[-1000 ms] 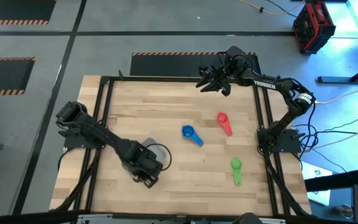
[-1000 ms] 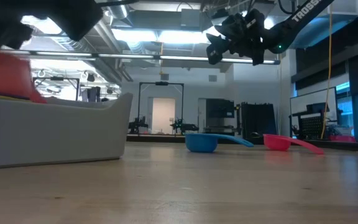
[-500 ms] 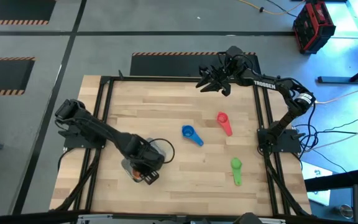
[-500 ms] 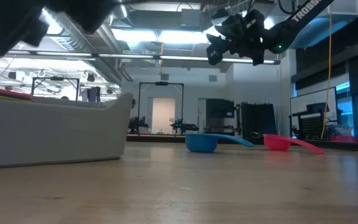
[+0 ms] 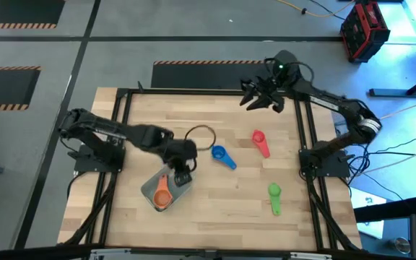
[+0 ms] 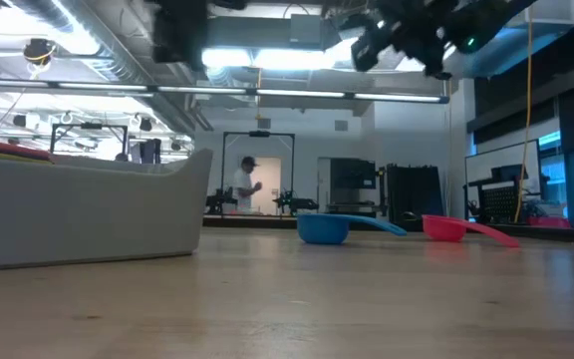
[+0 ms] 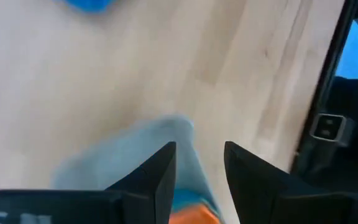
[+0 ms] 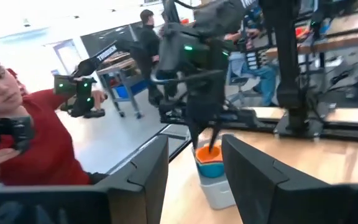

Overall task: Nest measuring cups in basket
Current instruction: Stack the blue measuring cup on the orange measuring cup in the gray bin

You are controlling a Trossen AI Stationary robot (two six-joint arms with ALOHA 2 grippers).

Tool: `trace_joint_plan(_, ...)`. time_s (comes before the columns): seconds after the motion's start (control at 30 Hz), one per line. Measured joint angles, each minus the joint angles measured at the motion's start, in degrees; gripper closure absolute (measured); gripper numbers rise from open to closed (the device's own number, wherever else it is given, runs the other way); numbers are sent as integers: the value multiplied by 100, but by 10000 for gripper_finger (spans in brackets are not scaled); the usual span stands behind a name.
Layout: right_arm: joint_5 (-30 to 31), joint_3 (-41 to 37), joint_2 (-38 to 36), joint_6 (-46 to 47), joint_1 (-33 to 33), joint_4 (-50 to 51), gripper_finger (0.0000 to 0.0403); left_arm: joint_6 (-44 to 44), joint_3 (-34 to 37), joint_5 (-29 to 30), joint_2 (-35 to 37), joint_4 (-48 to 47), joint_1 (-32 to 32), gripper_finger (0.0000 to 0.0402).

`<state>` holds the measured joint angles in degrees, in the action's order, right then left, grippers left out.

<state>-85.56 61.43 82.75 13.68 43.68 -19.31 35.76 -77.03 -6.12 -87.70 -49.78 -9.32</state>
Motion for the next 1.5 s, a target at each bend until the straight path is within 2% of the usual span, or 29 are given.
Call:
trace_joint_plan(0.17,747,2,-901,-980,-92,2030,247,-1542,4,0,-173,504,583,273)
trace_joint_plan(0.33,2399,2,-1760,-2144,-343,4539,247,-2749,4,-4,-194,1149,942,273)
trace_joint_plan(0.47,3855,2,-2244,-2298,-664,5866,247,-3321,4,-13,-195,1517,1165,273)
trace_joint_plan(0.6,4787,2,-2495,-2196,-1021,6499,247,-3771,4,-10,-196,1860,1348,273)
trace_joint_plan(0.73,5259,-73,-2523,-1630,-1409,6500,247,-4054,4,-16,-196,2097,1487,273)
trace_joint_plan(0.9,5443,-547,-2500,-1182,-1870,6151,247,-4229,4,-10,-196,2263,1593,273)
trace_joint_plan(1.1,5753,-1421,-2497,-606,-2141,4963,247,-4253,4,-14,-196,2256,1617,273)
trace_joint_plan(1.27,5759,-2148,-2406,-85,-2144,3781,247,-4250,4,-48,-196,2251,1617,273)
trace_joint_plan(1.5,5764,-2640,-1717,129,-2267,2798,247,-4248,4,-82,-196,2249,1617,273)
